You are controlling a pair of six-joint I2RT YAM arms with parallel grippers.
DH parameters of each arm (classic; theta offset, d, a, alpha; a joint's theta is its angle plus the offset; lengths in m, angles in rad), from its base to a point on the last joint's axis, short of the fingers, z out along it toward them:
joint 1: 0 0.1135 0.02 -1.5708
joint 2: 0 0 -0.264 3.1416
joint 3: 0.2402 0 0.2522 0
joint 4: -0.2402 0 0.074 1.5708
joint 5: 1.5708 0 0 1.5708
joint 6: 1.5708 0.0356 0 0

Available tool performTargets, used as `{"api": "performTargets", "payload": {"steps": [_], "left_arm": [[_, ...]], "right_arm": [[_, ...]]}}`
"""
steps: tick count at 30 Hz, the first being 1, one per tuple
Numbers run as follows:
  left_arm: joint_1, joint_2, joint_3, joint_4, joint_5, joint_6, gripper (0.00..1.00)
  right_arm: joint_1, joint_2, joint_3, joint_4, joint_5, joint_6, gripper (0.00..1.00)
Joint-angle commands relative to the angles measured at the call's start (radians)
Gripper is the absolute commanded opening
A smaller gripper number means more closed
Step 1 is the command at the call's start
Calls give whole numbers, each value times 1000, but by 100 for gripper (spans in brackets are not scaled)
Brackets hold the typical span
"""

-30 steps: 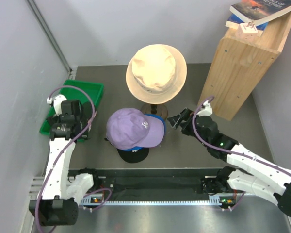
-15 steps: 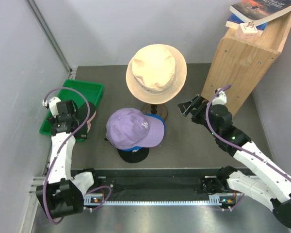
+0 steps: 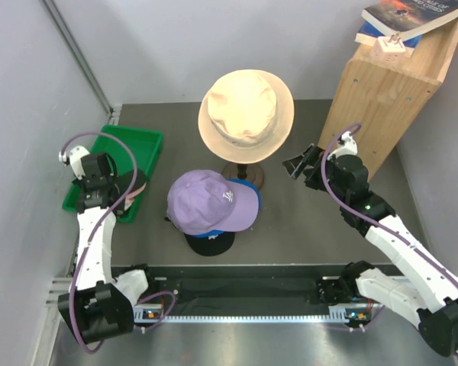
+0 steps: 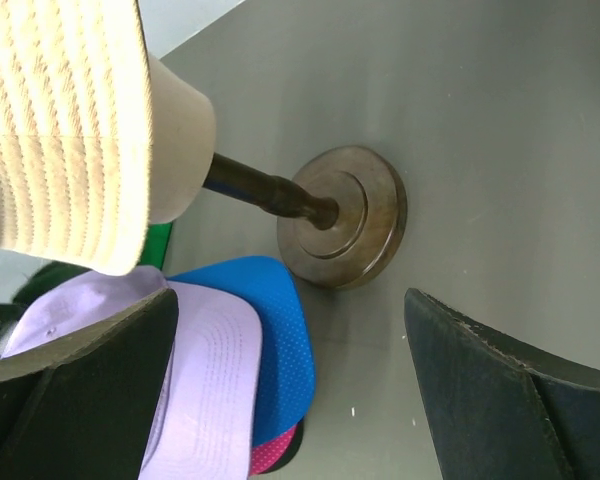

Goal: Stack the hats

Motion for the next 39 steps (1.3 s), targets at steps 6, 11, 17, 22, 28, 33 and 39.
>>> {"api": "performTargets", "payload": {"steps": [6, 11, 17, 22, 28, 33, 39], "left_arm": [[8, 1, 230, 144, -40, 103, 7], [8, -9, 140, 187, 74, 87, 6], [8, -17, 103, 93, 176, 62, 38], [10, -55, 179, 66, 149, 61, 57], [8, 33, 198, 71, 150, 126, 60], [8, 188, 238, 0, 181, 107, 58], [8, 244, 275, -59, 81, 67, 53]], "right_arm": [[-51, 17, 55, 55, -80, -26, 94], [-72, 22, 53, 69, -101, -26, 94], [-91, 10, 38, 70, -113, -23, 94], [-108, 8, 14, 84, -139, -9, 94], [-123, 20, 9, 102, -166, -1, 94], [-154, 23, 6, 102, -179, -3, 94], [-174, 39, 9, 102, -182, -7, 95]]}}
